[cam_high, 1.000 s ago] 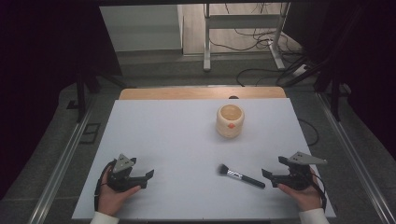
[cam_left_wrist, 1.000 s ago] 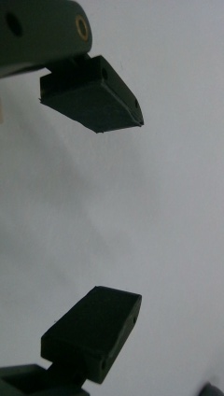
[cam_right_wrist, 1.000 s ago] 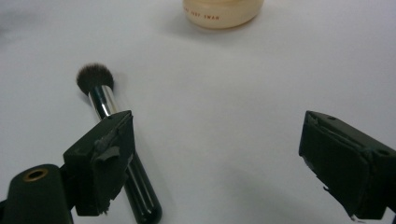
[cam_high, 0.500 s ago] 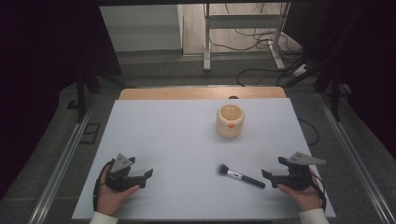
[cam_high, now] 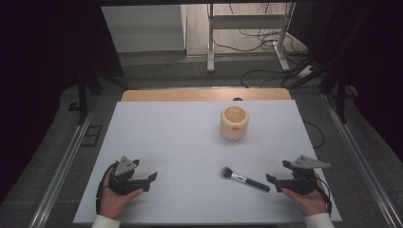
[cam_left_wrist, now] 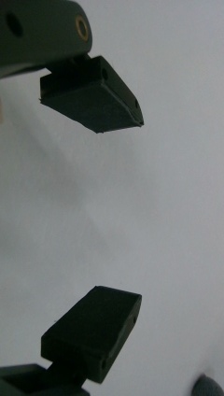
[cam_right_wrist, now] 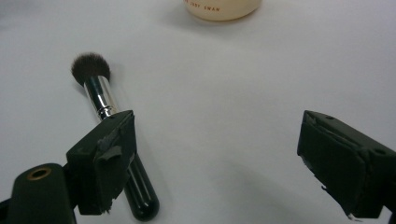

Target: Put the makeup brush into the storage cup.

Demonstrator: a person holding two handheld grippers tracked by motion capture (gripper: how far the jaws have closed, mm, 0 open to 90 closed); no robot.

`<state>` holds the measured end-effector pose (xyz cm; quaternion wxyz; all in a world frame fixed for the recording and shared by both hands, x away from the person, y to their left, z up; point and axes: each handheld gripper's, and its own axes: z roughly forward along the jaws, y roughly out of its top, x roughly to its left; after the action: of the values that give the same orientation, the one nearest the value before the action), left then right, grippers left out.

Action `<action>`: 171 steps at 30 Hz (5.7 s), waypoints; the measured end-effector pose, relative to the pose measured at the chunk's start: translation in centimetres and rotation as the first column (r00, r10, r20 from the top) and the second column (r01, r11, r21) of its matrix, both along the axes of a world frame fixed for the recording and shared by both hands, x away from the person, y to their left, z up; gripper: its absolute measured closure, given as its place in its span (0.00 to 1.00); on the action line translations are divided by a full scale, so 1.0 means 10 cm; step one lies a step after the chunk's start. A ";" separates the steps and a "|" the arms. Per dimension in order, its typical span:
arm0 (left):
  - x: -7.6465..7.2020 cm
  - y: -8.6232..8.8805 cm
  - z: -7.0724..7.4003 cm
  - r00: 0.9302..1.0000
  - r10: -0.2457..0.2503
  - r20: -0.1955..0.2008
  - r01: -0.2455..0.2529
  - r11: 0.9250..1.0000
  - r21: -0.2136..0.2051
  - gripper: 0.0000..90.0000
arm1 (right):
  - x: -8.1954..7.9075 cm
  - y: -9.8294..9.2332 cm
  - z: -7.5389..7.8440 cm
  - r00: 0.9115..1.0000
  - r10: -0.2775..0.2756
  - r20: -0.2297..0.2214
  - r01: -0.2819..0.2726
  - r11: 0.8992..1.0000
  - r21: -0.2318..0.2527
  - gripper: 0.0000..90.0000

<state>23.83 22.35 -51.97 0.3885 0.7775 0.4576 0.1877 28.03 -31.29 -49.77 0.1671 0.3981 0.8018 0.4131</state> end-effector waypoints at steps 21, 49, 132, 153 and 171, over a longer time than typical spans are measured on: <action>-0.03 -0.08 0.07 0.999 -0.025 0.029 0.025 1.000 0.018 0.17 | -0.02 0.20 0.11 0.996 0.091 -0.014 -0.092 0.993 -0.076 0.14; -0.04 -0.10 0.04 1.000 -0.028 0.012 0.027 0.999 0.027 0.17 | 0.03 0.60 0.31 0.975 0.218 -0.038 -0.221 0.958 -0.180 0.12; -0.04 -0.07 0.02 1.000 -0.014 0.005 0.014 1.000 0.021 0.18 | 0.37 1.50 -0.01 0.844 0.368 -0.389 -0.517 0.749 -0.413 0.77; -0.04 -0.07 0.03 1.000 -0.007 0.012 0.007 1.000 0.018 0.18 | 0.38 1.40 0.18 0.862 0.375 -0.340 -0.495 0.766 -0.409 0.79; -0.04 -0.07 0.03 1.000 -0.001 0.014 0.001 1.000 0.014 0.18 | 0.37 1.31 0.41 0.898 0.364 -0.246 -0.429 0.848 -0.311 0.79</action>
<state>23.40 21.67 -51.66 0.3864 0.7790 0.4531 0.1962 31.77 -18.22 -45.66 0.0752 0.2213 0.9398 0.2491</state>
